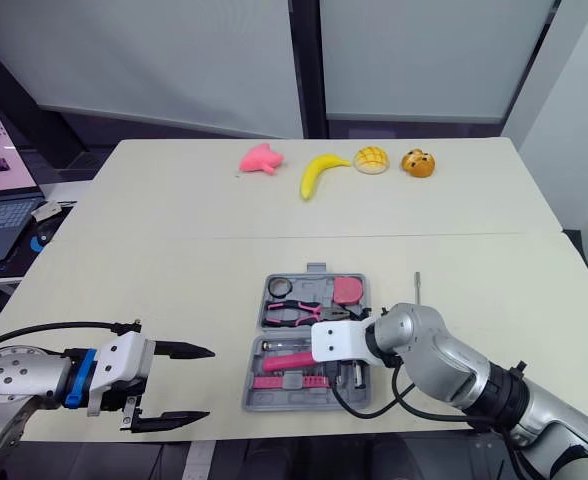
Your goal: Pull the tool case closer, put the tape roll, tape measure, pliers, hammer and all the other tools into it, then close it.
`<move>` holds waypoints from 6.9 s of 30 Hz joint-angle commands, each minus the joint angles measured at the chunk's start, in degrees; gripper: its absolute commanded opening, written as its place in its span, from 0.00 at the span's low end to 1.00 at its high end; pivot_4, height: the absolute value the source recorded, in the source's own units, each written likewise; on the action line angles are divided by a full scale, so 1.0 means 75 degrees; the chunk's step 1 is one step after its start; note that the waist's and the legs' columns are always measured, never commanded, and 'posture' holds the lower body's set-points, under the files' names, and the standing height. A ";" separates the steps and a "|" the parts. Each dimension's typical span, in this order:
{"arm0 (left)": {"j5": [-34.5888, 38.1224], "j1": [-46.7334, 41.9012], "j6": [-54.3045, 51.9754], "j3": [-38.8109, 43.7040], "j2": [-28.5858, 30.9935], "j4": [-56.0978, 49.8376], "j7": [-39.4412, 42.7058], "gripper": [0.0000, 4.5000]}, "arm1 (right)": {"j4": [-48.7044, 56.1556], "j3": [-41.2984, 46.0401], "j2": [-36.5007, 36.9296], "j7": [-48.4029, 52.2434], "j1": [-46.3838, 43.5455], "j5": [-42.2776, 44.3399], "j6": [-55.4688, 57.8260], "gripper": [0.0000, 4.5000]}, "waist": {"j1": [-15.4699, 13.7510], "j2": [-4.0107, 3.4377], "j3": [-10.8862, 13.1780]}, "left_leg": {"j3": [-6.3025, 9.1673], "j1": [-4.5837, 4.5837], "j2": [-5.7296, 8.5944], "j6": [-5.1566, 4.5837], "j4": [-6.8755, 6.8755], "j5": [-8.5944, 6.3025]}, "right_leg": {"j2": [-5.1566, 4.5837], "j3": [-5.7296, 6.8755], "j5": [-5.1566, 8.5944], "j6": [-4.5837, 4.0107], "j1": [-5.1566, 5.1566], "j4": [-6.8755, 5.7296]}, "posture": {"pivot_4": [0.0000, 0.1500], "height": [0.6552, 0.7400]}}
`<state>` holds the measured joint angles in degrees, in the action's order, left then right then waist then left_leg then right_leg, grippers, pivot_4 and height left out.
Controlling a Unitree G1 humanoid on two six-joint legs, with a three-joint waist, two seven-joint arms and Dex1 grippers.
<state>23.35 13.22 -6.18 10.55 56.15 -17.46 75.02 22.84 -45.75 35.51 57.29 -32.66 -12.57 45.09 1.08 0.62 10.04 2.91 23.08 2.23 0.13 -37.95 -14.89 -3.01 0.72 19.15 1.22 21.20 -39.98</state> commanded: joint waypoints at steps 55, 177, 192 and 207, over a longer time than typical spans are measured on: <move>0.0093 0.0264 0.0352 0.0237 -0.0515 0.0177 -0.0498 1.00 | -0.2682 0.0149 -0.1190 0.0128 0.0227 0.0175 -0.2263 0.01 | 0.0071 0.0033 -0.0026 | 0.0002 -0.0034 0.0002 0.0000 0.0003 -0.0001 | -0.0002 0.0001 0.0000 0.0000 0.0006 -0.0003 | 1.00 0.76; 0.0240 -0.0122 0.0166 0.0312 -0.1079 0.0303 -0.0461 1.00 | 0.2924 0.7342 -0.4089 -0.6499 0.3858 0.3880 0.4166 0.75 | 0.0060 0.0059 -0.0051 | 0.0001 -0.0019 0.0004 0.0000 0.0019 -0.0002 | -0.0003 -0.0008 -0.0001 0.0000 0.0016 -0.0001 | 1.00 0.76; 0.0450 -0.0019 -0.0319 0.0242 -0.1133 -0.0463 -0.0834 1.00 | -0.2686 0.2305 0.3454 0.3133 0.0000 0.0877 -0.8468 0.75 | 0.0127 0.0049 -0.0030 | -0.0019 -0.0033 -0.0010 -0.0004 0.0013 -0.0003 | 0.0007 -0.0003 0.0002 0.0005 -0.0027 0.0015 | 1.00 0.76; 0.0533 0.0241 -0.0204 -0.0163 -0.1312 -0.1179 -0.0866 1.00 | -0.6180 0.0209 0.0931 0.4115 -0.2418 -0.1229 -1.2152 0.75 | -0.0007 0.0054 -0.0025 | -0.0012 -0.0024 -0.0003 0.0000 -0.0007 -0.0001 | -0.0004 -0.0001 -0.0001 0.0000 -0.0029 0.0008 | 1.00 0.76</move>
<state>27.12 15.53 -8.20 9.76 46.28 -24.37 68.84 -22.80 -44.07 43.14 88.53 -49.60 -20.99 -44.54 1.03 1.02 9.85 2.82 22.89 2.21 0.14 -38.00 -14.91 -3.04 0.71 19.15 1.22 20.99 -39.93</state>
